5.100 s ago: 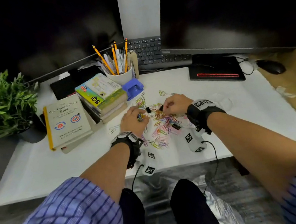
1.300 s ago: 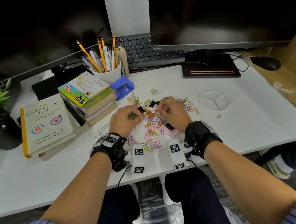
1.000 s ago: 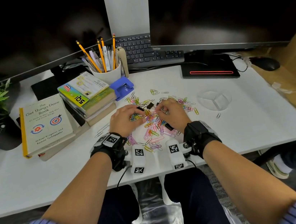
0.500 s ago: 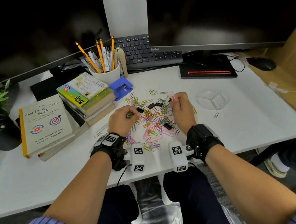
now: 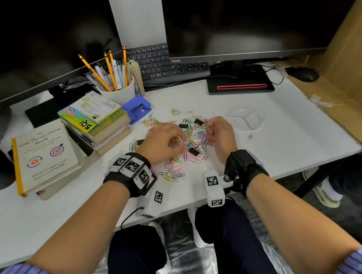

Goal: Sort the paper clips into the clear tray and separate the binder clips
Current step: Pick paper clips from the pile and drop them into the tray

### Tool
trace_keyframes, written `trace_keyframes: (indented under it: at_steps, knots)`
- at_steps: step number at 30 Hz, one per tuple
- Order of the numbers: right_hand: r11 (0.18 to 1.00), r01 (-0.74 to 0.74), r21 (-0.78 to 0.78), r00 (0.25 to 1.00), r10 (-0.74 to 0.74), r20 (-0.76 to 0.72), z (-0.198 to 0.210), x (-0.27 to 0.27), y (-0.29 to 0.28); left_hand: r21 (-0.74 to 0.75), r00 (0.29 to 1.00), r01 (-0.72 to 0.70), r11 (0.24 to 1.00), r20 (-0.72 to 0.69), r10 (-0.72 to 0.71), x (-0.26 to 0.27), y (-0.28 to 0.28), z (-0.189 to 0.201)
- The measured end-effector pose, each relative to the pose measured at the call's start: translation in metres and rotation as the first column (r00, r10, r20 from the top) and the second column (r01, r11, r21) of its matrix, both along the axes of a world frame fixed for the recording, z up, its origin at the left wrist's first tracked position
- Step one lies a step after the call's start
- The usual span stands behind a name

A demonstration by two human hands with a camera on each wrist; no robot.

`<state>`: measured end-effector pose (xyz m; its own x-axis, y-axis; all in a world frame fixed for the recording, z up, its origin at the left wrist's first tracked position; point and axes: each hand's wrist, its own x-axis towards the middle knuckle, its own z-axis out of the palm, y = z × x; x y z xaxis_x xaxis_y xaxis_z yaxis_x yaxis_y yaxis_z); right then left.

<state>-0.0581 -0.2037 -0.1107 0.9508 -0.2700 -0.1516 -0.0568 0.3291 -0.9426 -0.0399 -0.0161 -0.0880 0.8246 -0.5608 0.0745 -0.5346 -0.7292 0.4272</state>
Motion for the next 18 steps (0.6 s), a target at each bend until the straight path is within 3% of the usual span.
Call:
trace_keyframes:
  at_steps: [2,4,7,10,15,18]
  knots:
    - [0.999,-0.014,0.041,0.999,0.015,-0.032,0.002,0.001,-0.002,0.038,0.991,0.124,0.992,-0.063,-0.122,-0.007,-0.012,0.002]
    - [1.000,-0.013,0.016,0.999,0.014,-0.048,0.003,0.000,-0.002,0.050,0.981,0.161,0.986,-0.119,-0.154,-0.008,-0.017,0.002]
    - [0.977,-0.002,-0.214,1.000,0.005,0.014,-0.002,0.000,0.004,0.054,0.982,0.134,0.989,-0.138,-0.126,-0.007,-0.019,-0.002]
    - [0.867,0.000,-0.499,0.998,0.030,0.052,-0.007,-0.001,0.009,-0.015,0.984,0.107,0.994,-0.140,-0.108,-0.003,-0.021,-0.007]
    - [0.823,-0.090,-0.562,0.990,0.136,0.040,-0.006,-0.004,0.010,-0.187,0.984,0.003,0.982,-0.175,-0.036,0.001,-0.015,-0.017]
    - [0.826,-0.068,-0.560,0.991,0.120,0.057,-0.009,-0.003,0.012,-0.239,0.983,-0.057,0.969,-0.182,0.013,0.003,-0.010,-0.025]
